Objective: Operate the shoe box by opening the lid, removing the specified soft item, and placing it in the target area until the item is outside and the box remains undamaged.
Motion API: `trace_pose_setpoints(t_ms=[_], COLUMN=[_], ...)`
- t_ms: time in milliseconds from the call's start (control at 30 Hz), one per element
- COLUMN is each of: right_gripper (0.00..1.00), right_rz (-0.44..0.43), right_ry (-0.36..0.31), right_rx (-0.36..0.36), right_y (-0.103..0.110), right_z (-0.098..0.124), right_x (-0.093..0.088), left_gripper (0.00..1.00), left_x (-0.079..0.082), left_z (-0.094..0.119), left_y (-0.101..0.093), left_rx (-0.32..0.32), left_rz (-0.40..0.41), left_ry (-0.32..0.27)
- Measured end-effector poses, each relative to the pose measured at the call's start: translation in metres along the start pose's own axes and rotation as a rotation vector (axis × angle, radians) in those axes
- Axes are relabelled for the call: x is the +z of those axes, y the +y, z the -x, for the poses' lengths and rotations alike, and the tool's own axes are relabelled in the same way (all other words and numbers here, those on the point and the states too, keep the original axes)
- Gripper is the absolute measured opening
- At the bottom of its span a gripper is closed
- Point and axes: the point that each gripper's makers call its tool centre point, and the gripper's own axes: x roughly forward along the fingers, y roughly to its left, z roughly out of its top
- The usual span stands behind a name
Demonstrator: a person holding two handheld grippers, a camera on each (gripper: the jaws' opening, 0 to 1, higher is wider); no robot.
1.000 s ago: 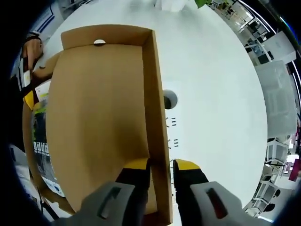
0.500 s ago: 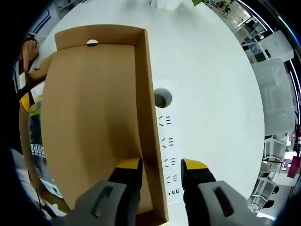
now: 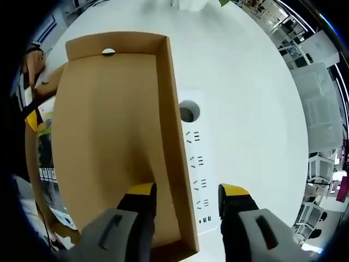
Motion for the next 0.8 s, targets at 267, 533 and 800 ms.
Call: trace_pose_setpoints(t_ms=[267,533,800], right_gripper=[0.49,0.49,0.50], right_rz=[0.010,0.016,0.019], right_ry=[0.008,0.002,-0.036], right_rx=[0.002,-0.019,-0.065], right_y=[0.002,0.002,0.005], right_z=[0.004,0.015,0.037], right_x=[0.003,0.006,0.012], left_gripper=[0.02,0.02,0.02], left_x=[0.000,0.000,0.000], left_z=[0.000,0.000,0.000], left_y=[0.000,0.000,-0.001], left_rx=[-0.001,0.000,0.003], left_rz=[0.000,0.002,0.009], left_ry=[0.000,0.003,0.008])
